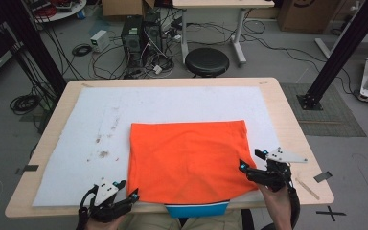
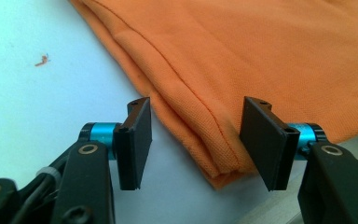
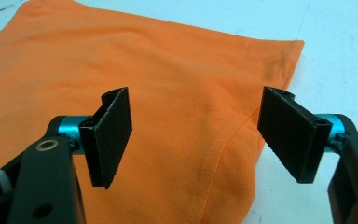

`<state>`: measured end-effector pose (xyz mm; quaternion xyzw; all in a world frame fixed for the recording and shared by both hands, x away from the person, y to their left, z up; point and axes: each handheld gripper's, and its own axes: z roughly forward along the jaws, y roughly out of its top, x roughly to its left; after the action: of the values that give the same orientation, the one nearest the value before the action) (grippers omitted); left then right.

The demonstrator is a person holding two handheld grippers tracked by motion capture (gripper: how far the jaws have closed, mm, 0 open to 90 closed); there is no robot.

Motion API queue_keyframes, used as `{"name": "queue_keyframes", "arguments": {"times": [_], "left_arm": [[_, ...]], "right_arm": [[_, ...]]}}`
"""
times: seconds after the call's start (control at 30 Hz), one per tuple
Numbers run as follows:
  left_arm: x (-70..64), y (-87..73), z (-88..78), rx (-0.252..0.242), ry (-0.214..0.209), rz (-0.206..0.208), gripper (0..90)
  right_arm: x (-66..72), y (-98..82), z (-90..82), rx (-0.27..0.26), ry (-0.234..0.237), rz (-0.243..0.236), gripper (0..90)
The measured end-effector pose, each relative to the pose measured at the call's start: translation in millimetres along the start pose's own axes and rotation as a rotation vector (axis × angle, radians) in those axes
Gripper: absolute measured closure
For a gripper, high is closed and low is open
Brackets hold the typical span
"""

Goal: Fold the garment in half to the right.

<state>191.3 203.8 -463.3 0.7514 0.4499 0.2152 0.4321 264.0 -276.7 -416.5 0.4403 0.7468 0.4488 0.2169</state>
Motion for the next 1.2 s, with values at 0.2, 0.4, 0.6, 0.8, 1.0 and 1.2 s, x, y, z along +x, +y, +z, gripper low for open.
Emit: {"name": "queue_keyframes", "arguments": {"times": [0.2, 0.4, 0.6, 0.8, 1.0, 1.2], "left_arm": [[-3.9, -3.8, -0.5, -0.021, 0.008, -0.004, 50.0], [-3.5, -7.6, -1.8, -0.040, 0.001, -0.018, 48.4], [-4.8, -9.1, -1.6, -0.052, 0.010, -0.016, 48.6], [-5.5, -9.2, -1.2, -0.054, 0.014, -0.017, 51.0], [-5.2, -11.4, -0.3, -0.076, -0.010, -0.018, 58.7], [-3.4, -13.9, 0.1, -0.095, -0.039, -0.032, 67.2]], "right_arm": [[-1.3, 1.4, 3.4, 0.017, 0.005, -0.003, 26.8], [-0.3, 2.4, 5.4, 0.024, 0.006, -0.008, 26.8], [1.0, 2.6, 5.2, 0.026, 0.007, -0.005, 26.8], [1.8, 4.7, 5.9, 0.026, 0.011, -0.012, 26.8], [4.5, 5.4, 9.0, 0.030, 0.014, -0.010, 26.8], [6.7, 10.4, 14.3, 0.037, 0.024, -0.024, 26.8]]}}
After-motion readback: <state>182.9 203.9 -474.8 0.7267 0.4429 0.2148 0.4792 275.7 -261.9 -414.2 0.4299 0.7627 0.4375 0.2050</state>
